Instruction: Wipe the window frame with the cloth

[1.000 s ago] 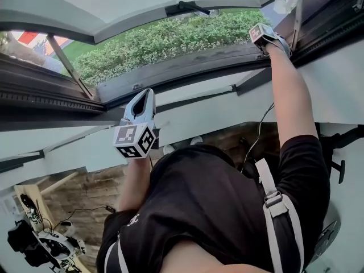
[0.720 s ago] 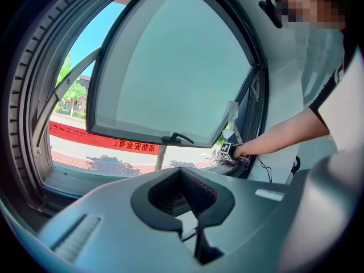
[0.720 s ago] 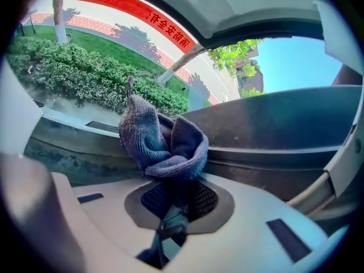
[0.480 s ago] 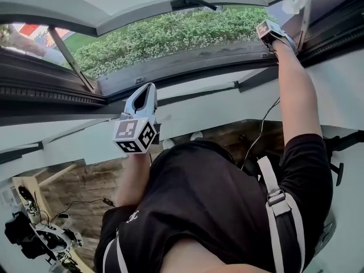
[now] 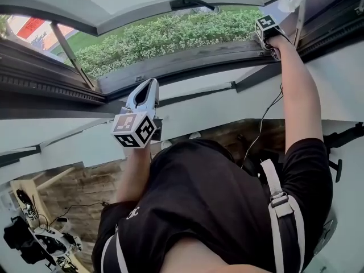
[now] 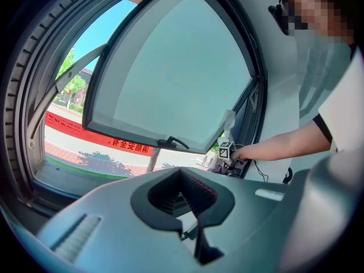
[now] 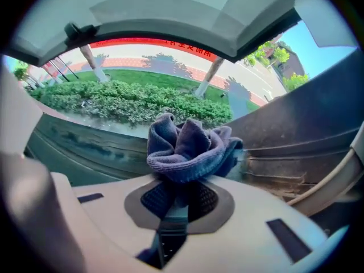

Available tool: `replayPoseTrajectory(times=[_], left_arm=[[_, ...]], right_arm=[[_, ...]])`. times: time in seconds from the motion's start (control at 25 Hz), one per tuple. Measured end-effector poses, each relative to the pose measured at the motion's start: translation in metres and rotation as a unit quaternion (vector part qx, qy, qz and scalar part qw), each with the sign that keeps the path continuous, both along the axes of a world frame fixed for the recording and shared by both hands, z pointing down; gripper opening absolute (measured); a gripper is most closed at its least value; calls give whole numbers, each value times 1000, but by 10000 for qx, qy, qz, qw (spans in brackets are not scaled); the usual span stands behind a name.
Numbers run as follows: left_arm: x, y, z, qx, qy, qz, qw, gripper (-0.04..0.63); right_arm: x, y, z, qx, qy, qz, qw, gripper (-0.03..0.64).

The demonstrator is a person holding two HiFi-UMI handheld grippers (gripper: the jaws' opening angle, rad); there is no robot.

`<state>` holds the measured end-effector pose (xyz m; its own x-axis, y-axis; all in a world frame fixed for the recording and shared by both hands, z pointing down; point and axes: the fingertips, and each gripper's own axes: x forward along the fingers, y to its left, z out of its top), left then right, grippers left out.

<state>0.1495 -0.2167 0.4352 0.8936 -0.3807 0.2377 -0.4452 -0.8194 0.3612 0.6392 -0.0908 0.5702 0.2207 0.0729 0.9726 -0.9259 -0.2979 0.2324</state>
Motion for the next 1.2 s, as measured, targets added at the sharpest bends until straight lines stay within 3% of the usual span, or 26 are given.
replayPoseTrajectory(times=[0.32, 0.44, 0.6, 0.68, 0.8, 0.92, 1.08, 1.2], left_arm=[[4, 11, -13, 219, 76, 269, 9994, 9], [2, 13, -18, 288, 94, 352, 9989, 9], [3, 16, -29, 438, 126, 457, 9979, 9], [5, 18, -36, 559, 131, 507, 9971, 9], [9, 16, -49, 789, 158, 547, 9953, 9], [9, 11, -62, 973, 214, 524, 9936, 9], [5, 6, -79, 1067, 396, 437, 9925, 9], [-5, 4, -92, 1227, 508, 353, 9905, 9]], right_arm=[[-65, -32, -11, 943, -581, -384, 9931, 43], [-88, -47, -28, 1539, -689, -500, 9844, 43], [-116, -72, -72, 2549, -286, -965, 9617, 43], [-130, -82, -107, 3183, 34, -1154, 9409, 43], [-155, -90, -174, 4158, 583, -1269, 8987, 43], [-189, -94, -237, 5016, 1160, -1293, 8475, 43], [-244, -87, -292, 6007, 1839, -1251, 7679, 43], [-291, -69, -303, 6454, 2082, -1143, 7260, 43]])
